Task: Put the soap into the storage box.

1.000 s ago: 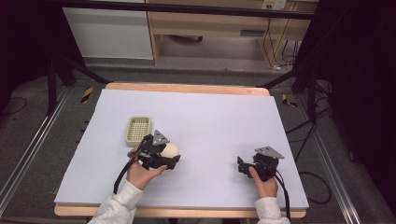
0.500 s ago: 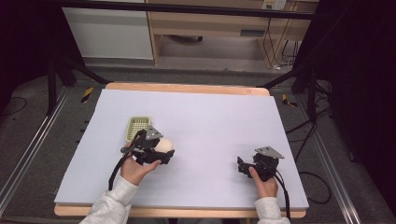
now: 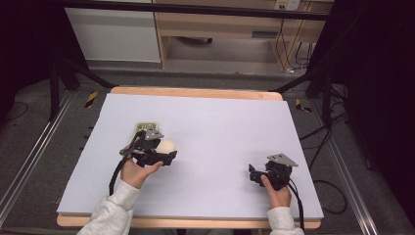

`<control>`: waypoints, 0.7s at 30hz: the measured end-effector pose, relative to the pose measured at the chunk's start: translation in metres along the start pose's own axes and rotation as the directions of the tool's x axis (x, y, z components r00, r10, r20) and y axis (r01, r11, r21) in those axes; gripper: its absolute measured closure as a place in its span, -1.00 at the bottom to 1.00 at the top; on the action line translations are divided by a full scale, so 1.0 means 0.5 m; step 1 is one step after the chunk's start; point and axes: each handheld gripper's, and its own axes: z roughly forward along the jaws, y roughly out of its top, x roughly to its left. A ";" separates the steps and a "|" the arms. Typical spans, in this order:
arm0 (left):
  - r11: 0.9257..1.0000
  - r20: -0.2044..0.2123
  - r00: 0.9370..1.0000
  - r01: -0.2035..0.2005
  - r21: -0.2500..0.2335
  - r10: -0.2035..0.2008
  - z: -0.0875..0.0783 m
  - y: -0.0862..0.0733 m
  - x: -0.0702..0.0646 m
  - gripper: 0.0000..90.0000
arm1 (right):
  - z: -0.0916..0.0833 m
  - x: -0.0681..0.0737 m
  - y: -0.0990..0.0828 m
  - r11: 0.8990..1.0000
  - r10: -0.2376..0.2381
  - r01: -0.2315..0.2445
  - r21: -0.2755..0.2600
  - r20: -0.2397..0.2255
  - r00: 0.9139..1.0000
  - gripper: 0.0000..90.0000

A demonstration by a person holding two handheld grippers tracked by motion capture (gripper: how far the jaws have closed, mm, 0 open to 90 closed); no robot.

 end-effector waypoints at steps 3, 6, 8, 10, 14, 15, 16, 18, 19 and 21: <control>1.000 -0.006 1.000 0.007 0.000 -0.007 0.000 0.001 0.008 -0.47 | 0.000 0.000 0.000 1.000 0.002 -0.002 -0.001 0.001 1.000 -0.91; 1.000 -0.014 1.000 0.012 -0.002 -0.013 -0.002 0.003 0.016 -0.47 | 0.000 0.000 0.000 1.000 -0.001 0.001 -0.002 0.002 1.000 -0.91; 1.000 -0.015 1.000 0.019 -0.003 -0.019 -0.002 0.004 0.021 -0.47 | 0.000 0.000 0.000 1.000 -0.003 0.003 -0.002 0.001 1.000 -0.91; 1.000 -0.020 0.999 0.025 -0.003 -0.025 -0.002 0.004 0.027 -0.47 | -0.001 0.000 0.000 1.000 -0.007 0.007 -0.003 0.001 1.000 -0.91; 1.000 -0.031 0.999 0.030 0.003 -0.030 -0.001 0.006 0.036 -0.47 | -0.001 0.000 0.000 1.000 0.000 0.000 -0.006 -0.001 1.000 -0.91; 0.999 -0.035 0.999 0.033 0.004 -0.033 0.000 0.006 0.039 -0.47 | -0.001 0.000 0.000 1.000 -0.001 0.001 -0.007 0.000 1.000 -0.91; 1.000 -0.038 0.999 0.029 0.009 -0.029 0.000 0.007 0.042 -0.47 | -0.001 0.000 0.000 1.000 -0.002 0.002 -0.007 -0.001 1.000 -0.91; 0.999 -0.044 0.999 0.030 0.013 -0.030 0.000 0.009 0.048 -0.47 | -0.001 0.000 0.000 1.000 -0.001 0.001 -0.007 -0.001 1.000 -0.91; 0.999 -0.047 0.998 0.038 0.007 -0.038 0.001 0.010 0.050 -0.47 | -0.001 0.000 0.000 1.000 -0.001 0.001 -0.007 -0.001 1.000 -0.91; 0.999 -0.053 0.998 0.035 0.012 -0.034 -0.001 0.012 0.057 -0.47 | -0.001 0.000 0.000 1.000 0.000 0.000 -0.006 -0.002 1.000 -0.91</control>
